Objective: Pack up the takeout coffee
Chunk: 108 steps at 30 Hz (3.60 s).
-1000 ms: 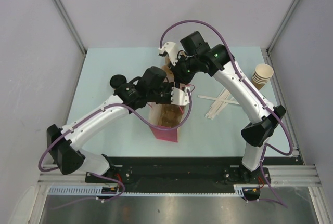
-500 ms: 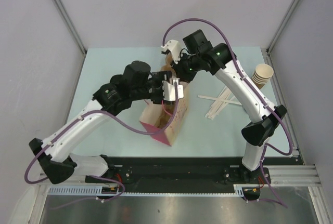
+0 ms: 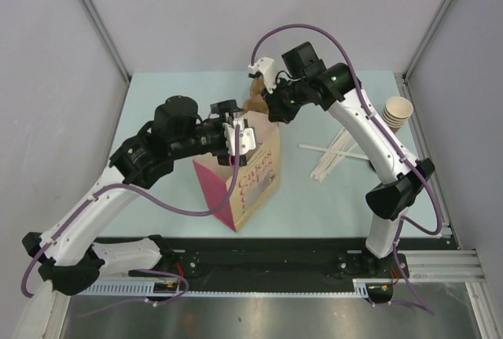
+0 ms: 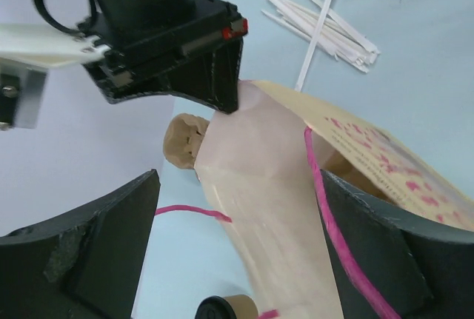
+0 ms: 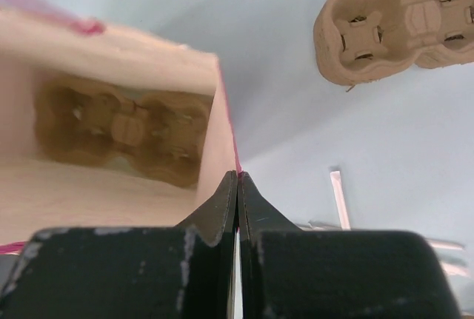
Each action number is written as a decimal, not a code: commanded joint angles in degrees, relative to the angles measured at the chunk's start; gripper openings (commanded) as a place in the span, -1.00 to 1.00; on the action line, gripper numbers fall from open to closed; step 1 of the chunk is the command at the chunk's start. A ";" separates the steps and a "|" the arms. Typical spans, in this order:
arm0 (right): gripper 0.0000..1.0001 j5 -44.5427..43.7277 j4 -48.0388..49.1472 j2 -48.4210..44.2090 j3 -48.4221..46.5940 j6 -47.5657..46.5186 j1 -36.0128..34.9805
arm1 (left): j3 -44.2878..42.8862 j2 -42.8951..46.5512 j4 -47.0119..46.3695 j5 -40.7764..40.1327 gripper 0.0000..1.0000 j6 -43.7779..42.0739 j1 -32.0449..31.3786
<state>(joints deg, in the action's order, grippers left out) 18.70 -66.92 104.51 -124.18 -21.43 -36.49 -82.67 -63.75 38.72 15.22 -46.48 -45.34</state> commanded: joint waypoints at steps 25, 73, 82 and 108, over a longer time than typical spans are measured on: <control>-1.00 0.02 2.23 -4.84 2.19 -1.51 -1.48 | 8.40 -6.74 -6.20 -9.86 0.78 8.41 1.22; -1.00 0.99 3.02 -7.48 5.61 -1.77 0.98 | 9.63 -7.45 -10.42 -24.53 0.89 24.33 1.66; -1.00 0.99 3.11 -7.57 5.97 -1.86 1.16 | 8.41 -4.55 -12.61 -23.41 0.89 26.34 1.75; -1.00 3.80 5.66 -9.67 10.27 -3.44 1.77 | -16.92 -13.68 5.46 3.39 0.99 44.37 37.23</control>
<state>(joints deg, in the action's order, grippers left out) 20.53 -63.11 97.38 -113.86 -24.23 -35.03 -101.54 -72.36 32.10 10.68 -4.03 -17.80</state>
